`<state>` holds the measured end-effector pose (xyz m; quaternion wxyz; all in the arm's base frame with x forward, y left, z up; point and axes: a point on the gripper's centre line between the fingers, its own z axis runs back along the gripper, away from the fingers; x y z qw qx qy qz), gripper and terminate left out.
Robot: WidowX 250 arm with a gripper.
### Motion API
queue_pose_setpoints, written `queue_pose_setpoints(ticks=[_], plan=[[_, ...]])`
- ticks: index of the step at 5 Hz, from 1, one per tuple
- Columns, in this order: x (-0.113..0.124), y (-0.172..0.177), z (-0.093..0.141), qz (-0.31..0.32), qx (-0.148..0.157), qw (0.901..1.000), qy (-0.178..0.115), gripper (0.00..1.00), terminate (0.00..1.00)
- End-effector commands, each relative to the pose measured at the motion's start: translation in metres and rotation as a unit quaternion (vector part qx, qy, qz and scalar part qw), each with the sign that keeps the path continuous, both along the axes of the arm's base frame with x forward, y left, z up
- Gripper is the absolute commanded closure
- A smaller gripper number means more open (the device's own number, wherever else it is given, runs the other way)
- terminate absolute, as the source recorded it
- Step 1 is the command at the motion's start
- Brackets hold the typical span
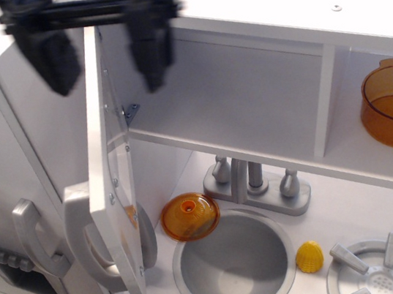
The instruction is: Close microwave
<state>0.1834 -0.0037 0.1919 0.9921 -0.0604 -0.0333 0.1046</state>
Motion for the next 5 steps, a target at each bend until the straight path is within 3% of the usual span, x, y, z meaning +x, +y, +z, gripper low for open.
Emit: queue_pose_setpoints(ticks=[1,2,3,5], plan=[[0.002,0.041,-0.028,0.017,0.003,0.9996,-0.022,0.00,0.00],[-0.007,0.036,-0.058,0.017,0.021,0.9996,-0.013,0.00,0.00],[-0.006,0.027,-0.070,0.016,0.015,0.9997,0.008,0.00,0.00],[0.019,-0.004,-0.059,0.046,-0.019,0.9987,0.006,0.00,0.00]])
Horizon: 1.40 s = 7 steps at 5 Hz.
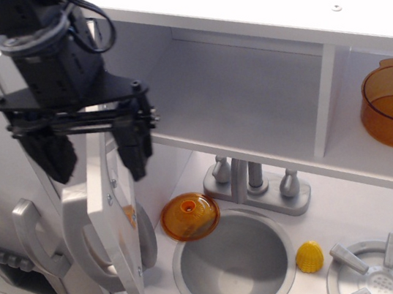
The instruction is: Close microwave
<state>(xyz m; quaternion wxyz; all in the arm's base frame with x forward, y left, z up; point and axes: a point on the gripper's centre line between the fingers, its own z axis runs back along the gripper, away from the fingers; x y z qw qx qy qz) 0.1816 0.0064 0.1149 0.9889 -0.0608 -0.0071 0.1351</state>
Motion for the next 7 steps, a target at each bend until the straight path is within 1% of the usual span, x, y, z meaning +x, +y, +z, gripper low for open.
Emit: queue_pose_setpoints(ticks=[1,2,3,4,5,6,7], plan=[[0.037,-0.031,0.021,0.029,-0.027,0.9990,-0.021,0.00,0.00],[0.040,-0.056,0.018,0.037,-0.041,0.9982,-0.023,0.00,0.00],[0.042,-0.080,0.023,0.027,-0.061,0.9974,-0.028,0.00,0.00],[0.019,-0.097,0.037,-0.013,-0.106,0.9939,-0.029,0.00,0.00],[-0.018,-0.100,0.044,-0.068,-0.121,0.9899,-0.030,0.00,0.00],[-0.049,-0.088,0.035,-0.108,-0.100,0.9887,-0.027,0.00,0.00],[-0.038,-0.057,0.030,-0.098,-0.053,0.9935,-0.021,0.00,0.00]])
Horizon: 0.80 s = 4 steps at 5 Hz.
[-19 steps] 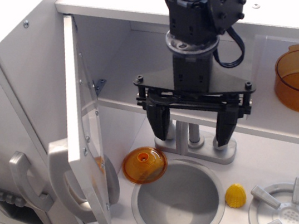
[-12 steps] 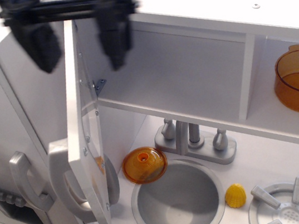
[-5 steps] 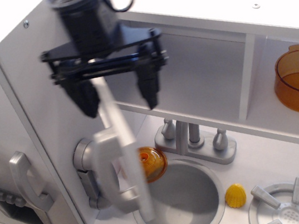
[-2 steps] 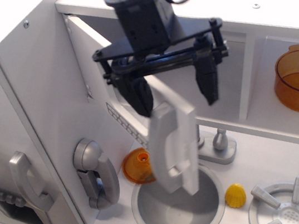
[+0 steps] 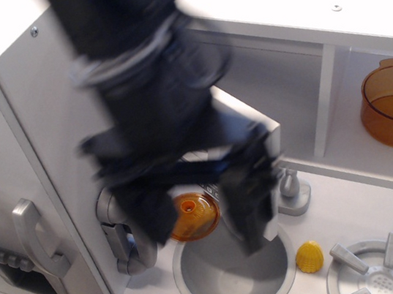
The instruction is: Close microwave
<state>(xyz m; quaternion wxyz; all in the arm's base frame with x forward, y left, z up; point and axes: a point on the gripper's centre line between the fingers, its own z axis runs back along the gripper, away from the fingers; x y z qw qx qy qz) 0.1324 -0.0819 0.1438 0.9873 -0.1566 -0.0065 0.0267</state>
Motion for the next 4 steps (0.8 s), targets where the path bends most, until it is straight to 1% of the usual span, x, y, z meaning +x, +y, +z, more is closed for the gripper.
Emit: queue_pose_setpoints(ticks=[1,2,3,4], plan=[[0.033,0.052,-0.022,0.035,0.079,0.9962,-0.013,0.00,0.00],[0.053,0.068,-0.035,0.063,0.101,0.9929,-0.011,0.00,0.00],[0.064,0.078,-0.042,0.084,0.112,0.9900,-0.011,0.00,0.00],[0.077,0.074,-0.045,0.083,0.125,0.9871,-0.056,0.00,0.00]])
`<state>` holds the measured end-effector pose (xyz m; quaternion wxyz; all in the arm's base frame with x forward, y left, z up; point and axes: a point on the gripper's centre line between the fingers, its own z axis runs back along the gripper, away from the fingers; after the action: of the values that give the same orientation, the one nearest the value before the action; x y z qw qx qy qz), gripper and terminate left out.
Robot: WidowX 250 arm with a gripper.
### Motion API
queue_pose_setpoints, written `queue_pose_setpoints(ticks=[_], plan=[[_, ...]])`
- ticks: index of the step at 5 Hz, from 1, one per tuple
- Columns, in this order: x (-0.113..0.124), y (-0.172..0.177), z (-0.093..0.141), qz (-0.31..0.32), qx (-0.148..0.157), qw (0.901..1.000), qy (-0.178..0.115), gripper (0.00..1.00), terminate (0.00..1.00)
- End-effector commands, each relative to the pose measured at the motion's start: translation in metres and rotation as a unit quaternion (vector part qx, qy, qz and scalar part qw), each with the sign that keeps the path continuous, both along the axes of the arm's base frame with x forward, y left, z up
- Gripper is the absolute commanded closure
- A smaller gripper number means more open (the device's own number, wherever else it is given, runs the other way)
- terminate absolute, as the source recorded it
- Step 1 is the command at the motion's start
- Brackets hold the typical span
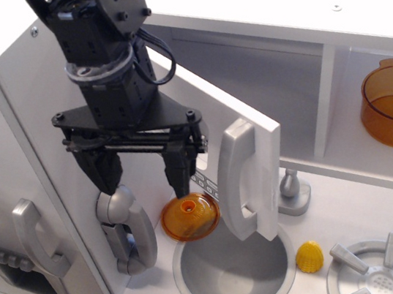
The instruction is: Close microwave
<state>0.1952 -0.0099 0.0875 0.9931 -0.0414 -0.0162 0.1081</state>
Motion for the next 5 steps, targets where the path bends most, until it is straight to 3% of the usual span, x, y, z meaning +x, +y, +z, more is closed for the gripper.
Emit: queue_pose_setpoints(ticks=[1,3,5], plan=[[0.033,-0.005,0.016,0.008,0.004,0.9957,-0.092,0.00,0.00],[0.070,-0.017,0.018,0.036,-0.006,0.9931,-0.111,0.00,0.00],[0.087,-0.019,0.023,0.021,-0.005,0.9811,-0.192,0.00,0.00]])
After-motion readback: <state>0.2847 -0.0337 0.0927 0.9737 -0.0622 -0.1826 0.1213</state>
